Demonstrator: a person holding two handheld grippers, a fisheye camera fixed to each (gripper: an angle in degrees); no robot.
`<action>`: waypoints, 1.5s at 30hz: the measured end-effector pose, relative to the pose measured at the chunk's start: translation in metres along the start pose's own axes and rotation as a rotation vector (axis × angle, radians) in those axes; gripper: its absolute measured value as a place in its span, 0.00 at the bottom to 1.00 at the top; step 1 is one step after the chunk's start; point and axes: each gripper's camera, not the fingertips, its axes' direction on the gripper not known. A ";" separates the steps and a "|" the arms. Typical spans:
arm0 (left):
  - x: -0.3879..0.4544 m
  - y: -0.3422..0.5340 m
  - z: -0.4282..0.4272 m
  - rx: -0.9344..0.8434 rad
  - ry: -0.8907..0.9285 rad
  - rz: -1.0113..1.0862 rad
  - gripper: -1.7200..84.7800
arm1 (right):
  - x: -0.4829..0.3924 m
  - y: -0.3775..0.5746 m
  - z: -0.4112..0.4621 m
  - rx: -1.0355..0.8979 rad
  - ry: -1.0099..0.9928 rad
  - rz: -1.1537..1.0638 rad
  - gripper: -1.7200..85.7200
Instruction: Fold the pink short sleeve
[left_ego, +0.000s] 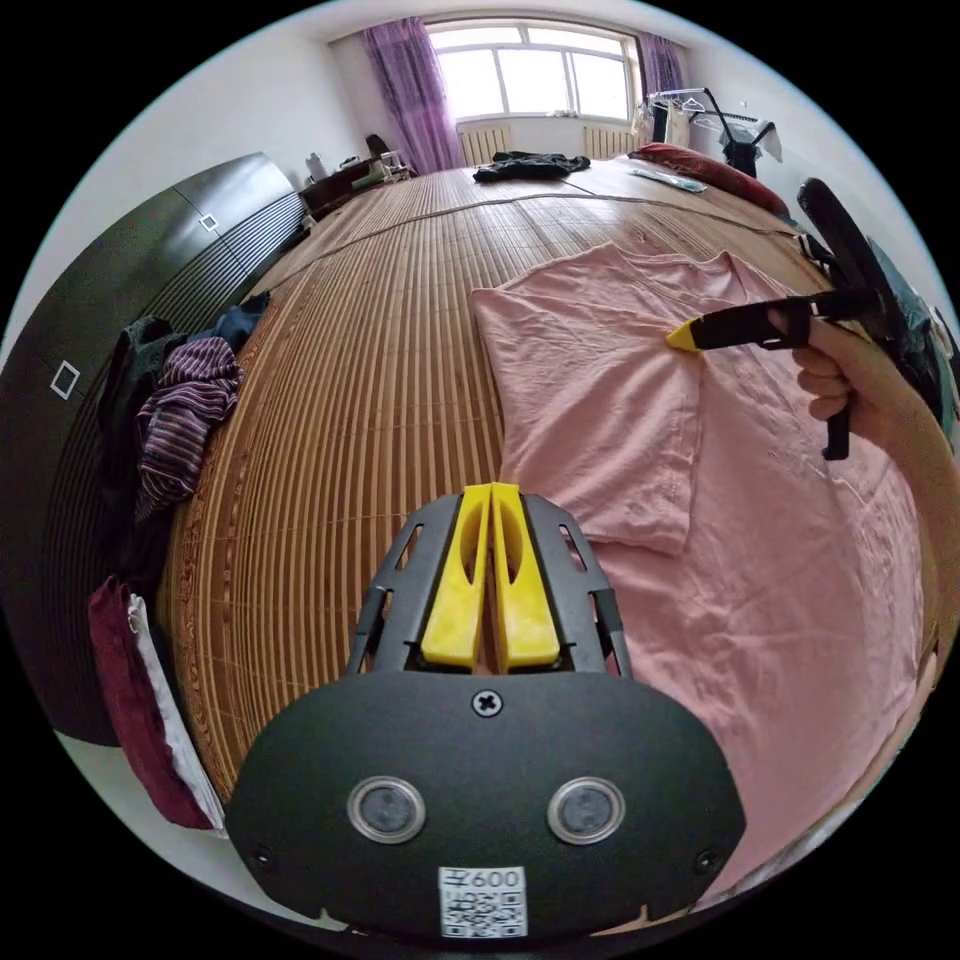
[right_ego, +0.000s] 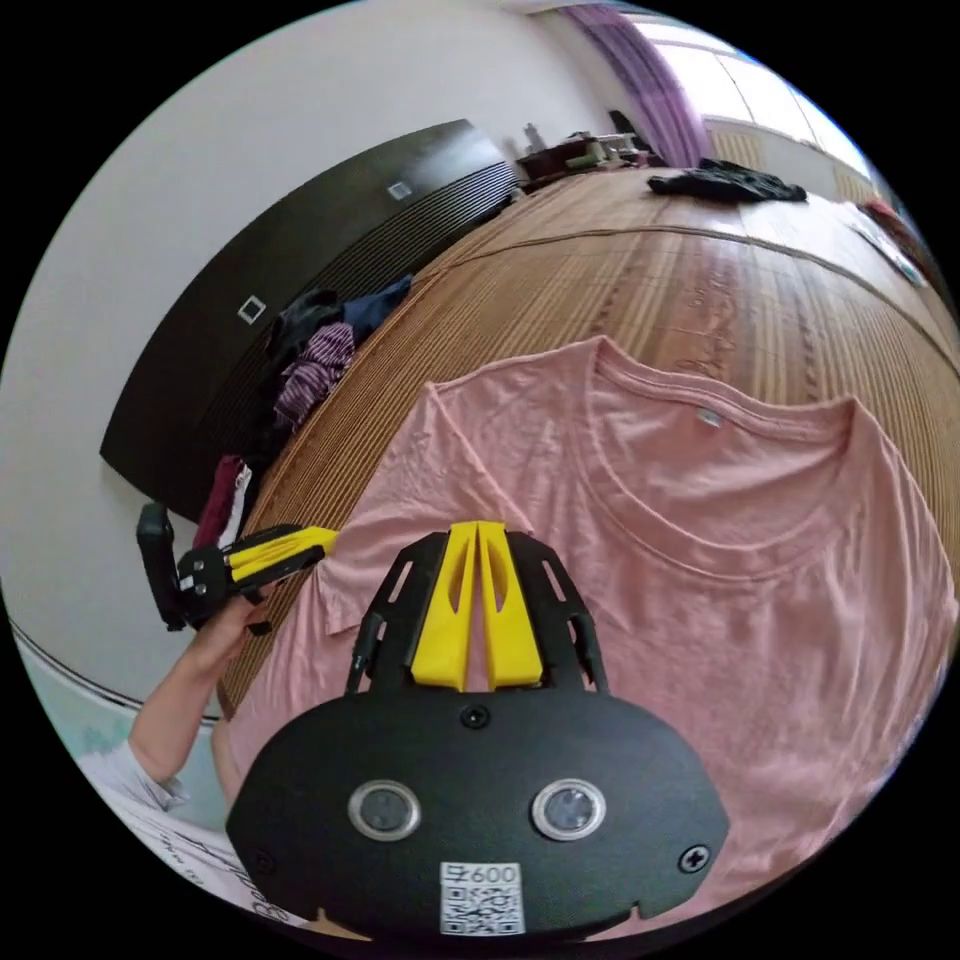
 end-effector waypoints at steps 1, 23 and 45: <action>0.002 -0.003 -0.007 0.003 -0.013 -0.002 0.03 | 0.006 -0.007 -0.012 0.010 0.042 0.024 0.01; -0.107 0.083 -0.131 0.033 0.107 -0.297 0.03 | 0.227 -0.005 -0.330 0.266 0.387 0.429 0.11; -0.100 0.084 -0.081 0.015 -0.022 -0.237 0.03 | 0.055 -0.006 -0.291 0.304 0.675 0.178 0.01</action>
